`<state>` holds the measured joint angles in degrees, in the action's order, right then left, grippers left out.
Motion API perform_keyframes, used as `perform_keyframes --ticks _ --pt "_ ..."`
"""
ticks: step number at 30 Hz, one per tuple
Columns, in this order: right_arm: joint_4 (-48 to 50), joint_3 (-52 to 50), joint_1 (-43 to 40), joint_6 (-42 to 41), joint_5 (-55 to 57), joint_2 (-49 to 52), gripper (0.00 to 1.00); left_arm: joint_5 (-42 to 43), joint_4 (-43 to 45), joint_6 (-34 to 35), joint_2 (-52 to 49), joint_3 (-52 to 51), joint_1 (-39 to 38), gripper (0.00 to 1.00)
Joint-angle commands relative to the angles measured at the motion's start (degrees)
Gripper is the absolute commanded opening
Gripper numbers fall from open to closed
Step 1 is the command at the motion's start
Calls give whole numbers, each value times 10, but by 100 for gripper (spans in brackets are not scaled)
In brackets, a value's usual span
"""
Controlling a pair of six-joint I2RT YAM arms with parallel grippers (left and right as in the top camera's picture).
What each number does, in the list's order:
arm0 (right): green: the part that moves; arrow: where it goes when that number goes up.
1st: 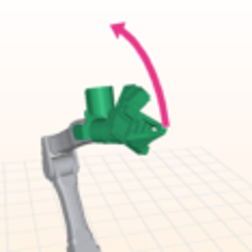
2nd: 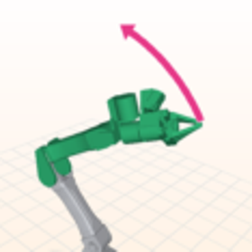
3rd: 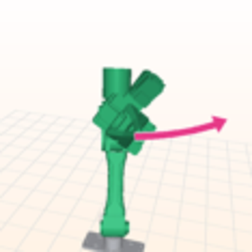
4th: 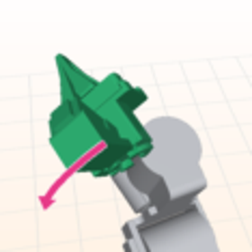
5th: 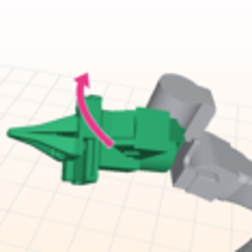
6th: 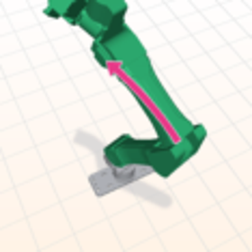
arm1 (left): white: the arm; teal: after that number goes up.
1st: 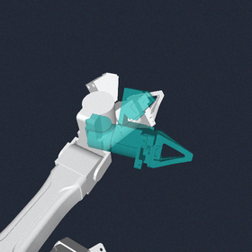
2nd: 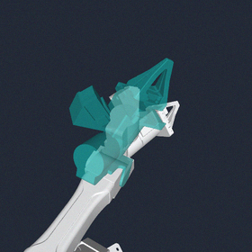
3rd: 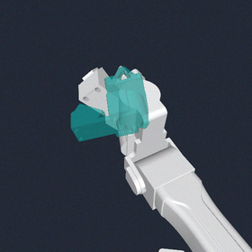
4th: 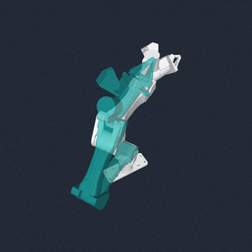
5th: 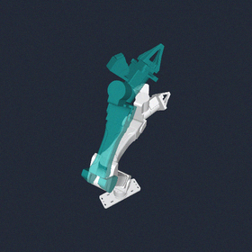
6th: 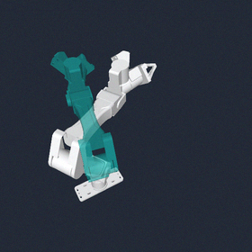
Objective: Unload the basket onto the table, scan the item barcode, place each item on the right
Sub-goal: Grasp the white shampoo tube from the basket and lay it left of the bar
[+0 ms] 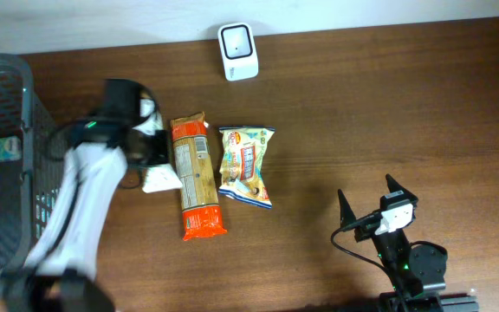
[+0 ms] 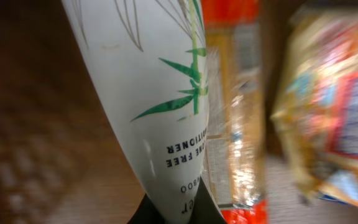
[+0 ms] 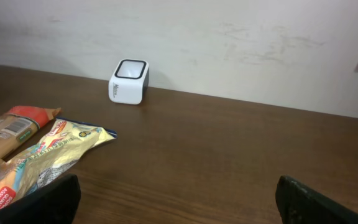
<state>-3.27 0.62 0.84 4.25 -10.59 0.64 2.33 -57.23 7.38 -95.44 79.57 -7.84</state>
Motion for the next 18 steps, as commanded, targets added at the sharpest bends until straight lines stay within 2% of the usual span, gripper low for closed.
perform_keyframes --ticks 1,4,6,7,8,9,10,11,13,14,17,18 --pt "-4 -3 4 -6 -3 -3 99 -12 -14 -15 -99 4 0 0" --pt "-4 -3 4 -6 -3 -3 99 -10 -37 -15 -184 3 -10 0" --pt "-4 -3 4 -6 -3 -3 99 -10 -35 -19 -187 3 -29 3" --pt "-4 -3 4 -6 -3 -3 99 -1 -38 -19 -187 3 -46 40" --pt "-4 -3 4 -6 -3 -3 99 6 -46 -19 -187 5 -56 62" --pt "-4 -3 4 -6 -3 -3 99 9 -61 -19 -187 14 -65 72" --pt "-4 -3 4 -6 -3 -3 99 9 -99 -19 -186 48 -72 77" --pt "-4 -3 4 -6 -3 -3 99 9 -148 -19 -186 106 -71 79" --pt "-4 -3 4 -6 -3 -3 99 -1 -250 -19 -178 291 -61 81" --pt "-4 -3 4 -6 -3 -3 99 -6 -286 -19 -177 395 -52 86" --pt "-4 -3 4 -6 -3 -3 99 -14 -338 1 -175 628 8 91" --pt "-4 -3 4 -6 -3 -3 99 -21 -344 16 -174 673 36 91"
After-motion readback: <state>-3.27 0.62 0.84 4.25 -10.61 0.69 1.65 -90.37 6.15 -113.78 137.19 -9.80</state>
